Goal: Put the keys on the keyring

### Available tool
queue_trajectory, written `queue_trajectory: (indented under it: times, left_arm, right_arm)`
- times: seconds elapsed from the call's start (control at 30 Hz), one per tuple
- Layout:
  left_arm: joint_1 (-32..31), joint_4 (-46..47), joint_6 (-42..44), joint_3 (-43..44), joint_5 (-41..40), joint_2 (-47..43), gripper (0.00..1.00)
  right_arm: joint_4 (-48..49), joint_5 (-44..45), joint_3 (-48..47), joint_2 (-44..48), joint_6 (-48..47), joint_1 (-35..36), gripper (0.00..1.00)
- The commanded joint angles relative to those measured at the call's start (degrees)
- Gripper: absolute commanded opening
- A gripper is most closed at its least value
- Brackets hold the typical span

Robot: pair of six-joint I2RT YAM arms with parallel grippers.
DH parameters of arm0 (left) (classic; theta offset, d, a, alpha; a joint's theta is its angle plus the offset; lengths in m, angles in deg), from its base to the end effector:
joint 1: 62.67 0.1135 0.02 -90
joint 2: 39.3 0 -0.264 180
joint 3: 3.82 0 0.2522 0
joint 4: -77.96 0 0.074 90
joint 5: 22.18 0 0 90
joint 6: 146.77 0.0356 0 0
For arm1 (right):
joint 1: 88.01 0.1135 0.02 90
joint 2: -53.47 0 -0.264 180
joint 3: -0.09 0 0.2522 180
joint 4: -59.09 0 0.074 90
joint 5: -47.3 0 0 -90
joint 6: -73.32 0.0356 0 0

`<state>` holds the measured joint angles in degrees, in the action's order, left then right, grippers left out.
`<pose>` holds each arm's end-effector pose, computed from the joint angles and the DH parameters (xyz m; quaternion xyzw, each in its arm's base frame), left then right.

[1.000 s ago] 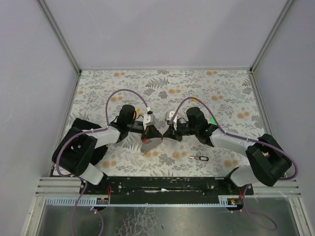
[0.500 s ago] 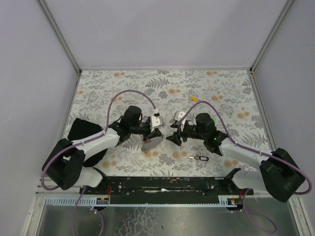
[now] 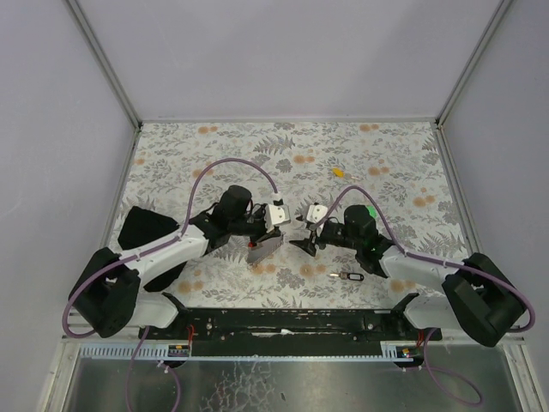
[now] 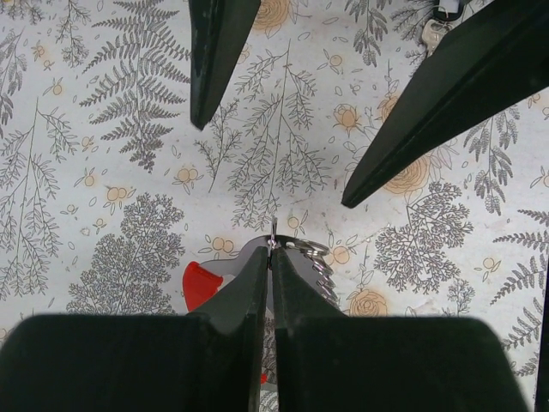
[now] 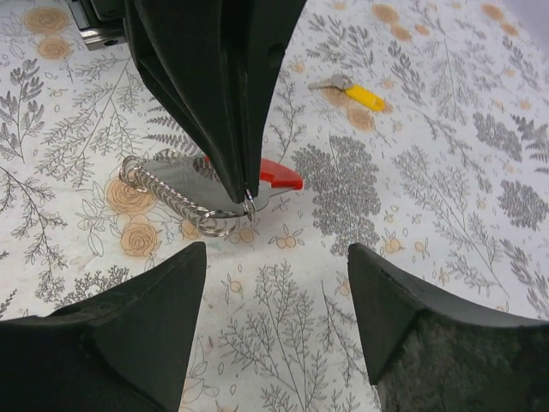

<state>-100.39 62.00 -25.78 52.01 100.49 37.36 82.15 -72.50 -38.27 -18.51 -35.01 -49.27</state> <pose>0.2082 -0.1853 0.2184 0.5882 0.6373 -0.2763 0.4143 0.1851 0.1712 0.2057 -0.4994 0.5745 0.3041 0.5727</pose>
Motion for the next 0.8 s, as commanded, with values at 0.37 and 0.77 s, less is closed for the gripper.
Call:
queue_trajectory:
  times: [0.37,0.77]
  left_arm:
    - [-1.6,1.8,-2.2,0.2,-2.8,-1.4,0.00]
    - [-1.6,1.5,-2.4,0.8,-2.1,-1.3,0.00]
  right_arm:
    - [20.3,-8.0,0.7,-7.8,-4.4,0.3,0.53]
    - [17.0,-9.9,-0.7,-9.7,-5.4,0.4,0.37]
